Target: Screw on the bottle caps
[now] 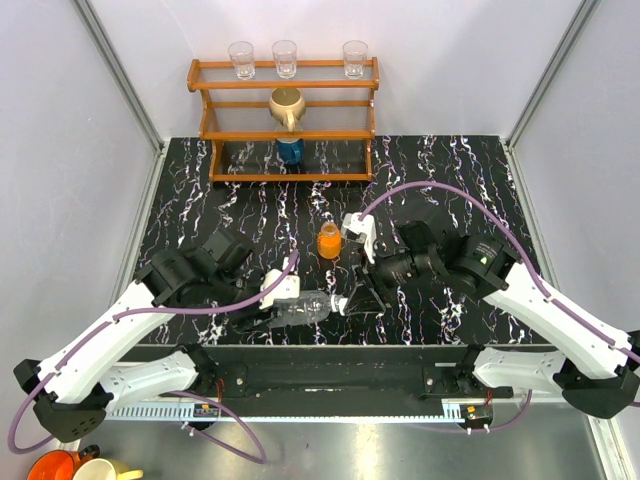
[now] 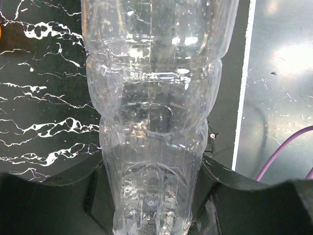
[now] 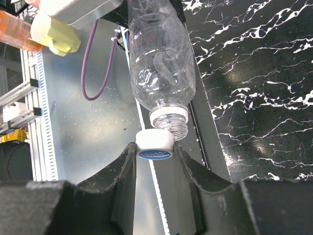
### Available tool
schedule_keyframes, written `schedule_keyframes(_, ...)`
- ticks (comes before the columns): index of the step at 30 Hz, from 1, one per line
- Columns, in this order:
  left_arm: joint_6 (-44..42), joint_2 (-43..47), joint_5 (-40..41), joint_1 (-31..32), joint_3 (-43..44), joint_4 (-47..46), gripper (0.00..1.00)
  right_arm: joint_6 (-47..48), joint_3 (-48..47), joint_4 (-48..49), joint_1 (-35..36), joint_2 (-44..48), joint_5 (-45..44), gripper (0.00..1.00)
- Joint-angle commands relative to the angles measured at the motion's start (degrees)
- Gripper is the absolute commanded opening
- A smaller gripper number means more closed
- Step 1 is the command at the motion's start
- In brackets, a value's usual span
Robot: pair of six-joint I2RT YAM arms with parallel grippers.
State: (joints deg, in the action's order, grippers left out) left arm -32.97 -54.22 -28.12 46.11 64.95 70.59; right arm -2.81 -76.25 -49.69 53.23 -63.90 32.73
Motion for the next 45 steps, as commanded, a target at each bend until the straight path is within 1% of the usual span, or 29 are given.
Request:
schedule_keyframes(1, 0.63, -0.1, -3.87, 0.04, 3.61, -8.27, 0.4, 0.44, 1.01, 3.2, 0.38, -1.05, 4.09, 0.02)
schedule_keyframes(8, 0.71, -0.36, -1.68, 0.04, 3.17, -8.88, 0.4, 0.79, 0.31, 1.18, 0.38, -1.75, 5.24, 0.02)
schedule_keyframes(16, 0.98, -0.1, 1.57, 0.12, 1.59, -10.03, 0.4, 1.23, -1.54, -1.02, 0.38, -0.79, 4.45, 0.01)
schedule_keyframes(24, 1.15, 0.08, -0.53, 0.04, 1.5, -9.33, 0.41, 1.84, -2.5, -1.2, 0.38, 0.0, 1.64, 0.0)
schedule_keyframes(26, 0.89, 0.16, -0.62, 0.04, 1.41, -8.54, 0.41, 2.54, -4.16, -2.6, 0.38, 0.18, -0.56, 0.0)
schedule_keyframes(32, 1.07, 0.52, 1.13, 0.04, -0.26, -8.71, 0.41, 5.71, -8.91, -8.92, 0.38, -1.05, -2.32, 0.0)
schedule_keyframes(38, 1.16, 0.69, 0.61, 0.04, 0.18, -8.36, 0.41, 6.85, -7.96, -10.69, 0.12, -0.61, -3.46, 0.0)
schedule_keyframes(45, -0.16, 0.78, 0.26, 0.04, 0.44, -6.87, 0.41, 7.82, -7.69, -10.51, -1.73, -0.7, -2.76, 0.0)
